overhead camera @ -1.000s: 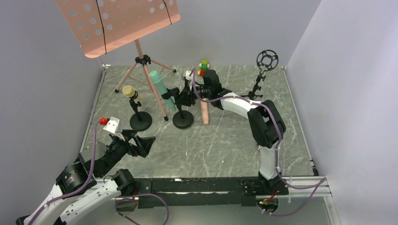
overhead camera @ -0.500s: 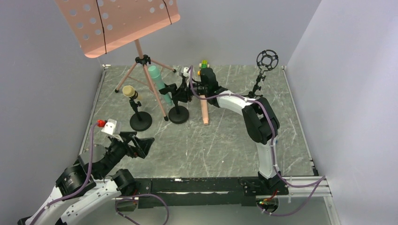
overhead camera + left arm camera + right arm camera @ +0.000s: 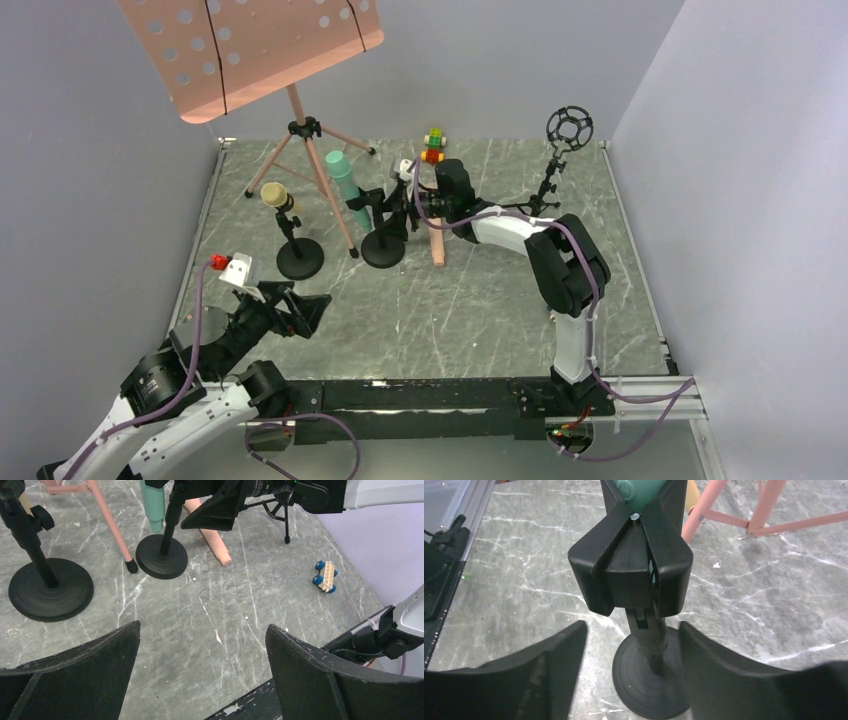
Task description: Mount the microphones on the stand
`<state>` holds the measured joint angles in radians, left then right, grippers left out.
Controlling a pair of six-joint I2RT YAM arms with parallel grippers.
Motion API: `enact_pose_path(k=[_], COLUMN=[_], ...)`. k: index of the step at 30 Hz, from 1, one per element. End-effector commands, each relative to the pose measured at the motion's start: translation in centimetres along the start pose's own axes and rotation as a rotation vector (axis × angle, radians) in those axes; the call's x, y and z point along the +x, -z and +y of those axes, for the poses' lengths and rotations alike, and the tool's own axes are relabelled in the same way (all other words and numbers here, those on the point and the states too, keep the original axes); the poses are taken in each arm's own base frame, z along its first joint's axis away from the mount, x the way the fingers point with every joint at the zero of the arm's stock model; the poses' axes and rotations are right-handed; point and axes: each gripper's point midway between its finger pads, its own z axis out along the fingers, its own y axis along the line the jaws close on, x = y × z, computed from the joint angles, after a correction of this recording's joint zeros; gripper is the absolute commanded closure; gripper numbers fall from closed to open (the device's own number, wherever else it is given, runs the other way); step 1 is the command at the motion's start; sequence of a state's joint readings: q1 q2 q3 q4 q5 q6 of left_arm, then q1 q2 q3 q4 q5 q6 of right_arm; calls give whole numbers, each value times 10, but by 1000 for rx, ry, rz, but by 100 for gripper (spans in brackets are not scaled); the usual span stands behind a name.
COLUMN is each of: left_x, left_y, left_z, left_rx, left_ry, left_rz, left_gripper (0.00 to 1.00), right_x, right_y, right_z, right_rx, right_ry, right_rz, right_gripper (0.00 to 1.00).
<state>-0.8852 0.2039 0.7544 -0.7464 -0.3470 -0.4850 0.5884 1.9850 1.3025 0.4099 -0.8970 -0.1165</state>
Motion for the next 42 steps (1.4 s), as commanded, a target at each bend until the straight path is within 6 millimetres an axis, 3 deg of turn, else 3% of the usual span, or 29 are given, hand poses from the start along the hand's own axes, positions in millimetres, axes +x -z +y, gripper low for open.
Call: enact_pose_path(k=[1,4,5,6,10,16,19,25,28,31,36,42], left_x=[-2,0,1,2,4,3,6,8,5,-2,-2,2], left_y=[-1,-5,-6,-8,-17,-34,-45,-59,-60,-59,-61,-66], left_z=[-10,-15,-17,-18,-26,-40,-47,-62,-61,-59,-59,-61], left_rx=[46,72,79,84,107,156,180,231,227,207,209,221], left_ry=[22,27,28,25,8,-29,-44,-36,-50,-72,-93,-104], left_rz=[-7,-7,-5,1,17,1,8,7,-1,-14,-11,-12], left_gripper=[1,1,1,1,1,1,1,1,1,1,1,1], right_x=[-24,-26,-27,-27,-27,-6,1,-13,-11,-15,-10,3], right_y=[13,23,29,36,70,118,140,193,216,238,272,295], right_z=[5,3,2,1,2,15,30,60,83,92,83,86], right_rx=[25,50,60,68,97,154,197,264,227,282,440,513], right_ry=[59,46,42,42,35,16,46,166,202,217,171,74], right_rz=[-32,-36,-37,-35,-20,108,203,236,283,283,261,260], right_gripper=[23,13,3,1,0,0,0,0,0,0,0,0])
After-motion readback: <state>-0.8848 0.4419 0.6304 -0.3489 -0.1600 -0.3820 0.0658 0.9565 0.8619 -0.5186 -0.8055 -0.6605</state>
